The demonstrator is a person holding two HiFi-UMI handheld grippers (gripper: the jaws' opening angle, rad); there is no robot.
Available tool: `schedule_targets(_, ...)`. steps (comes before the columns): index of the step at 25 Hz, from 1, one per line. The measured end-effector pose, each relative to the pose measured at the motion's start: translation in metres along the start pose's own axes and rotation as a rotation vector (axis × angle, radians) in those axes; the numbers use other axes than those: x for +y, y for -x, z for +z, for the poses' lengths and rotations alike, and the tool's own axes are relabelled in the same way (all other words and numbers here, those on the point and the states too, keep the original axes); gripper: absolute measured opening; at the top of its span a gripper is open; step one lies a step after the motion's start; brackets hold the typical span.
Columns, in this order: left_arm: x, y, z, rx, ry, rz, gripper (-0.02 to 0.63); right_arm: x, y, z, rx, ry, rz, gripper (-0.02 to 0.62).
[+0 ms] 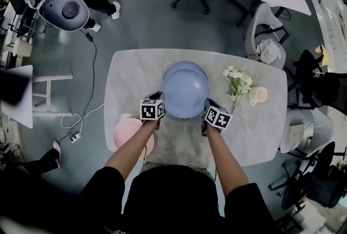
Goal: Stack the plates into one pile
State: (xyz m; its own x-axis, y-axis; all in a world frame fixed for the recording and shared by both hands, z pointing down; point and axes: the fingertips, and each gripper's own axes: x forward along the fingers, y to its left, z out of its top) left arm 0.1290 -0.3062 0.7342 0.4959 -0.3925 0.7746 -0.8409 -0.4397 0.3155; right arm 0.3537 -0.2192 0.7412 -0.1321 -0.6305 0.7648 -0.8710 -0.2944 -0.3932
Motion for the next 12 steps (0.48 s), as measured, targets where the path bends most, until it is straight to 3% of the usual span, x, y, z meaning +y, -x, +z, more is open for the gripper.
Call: schedule_targets(12, 0.011, -0.036, 0.015, 0.027, -0.058, 0.032, 0.052, -0.007, -0.034, 0.022, 0.004, -0.002, 0.014, 0.031)
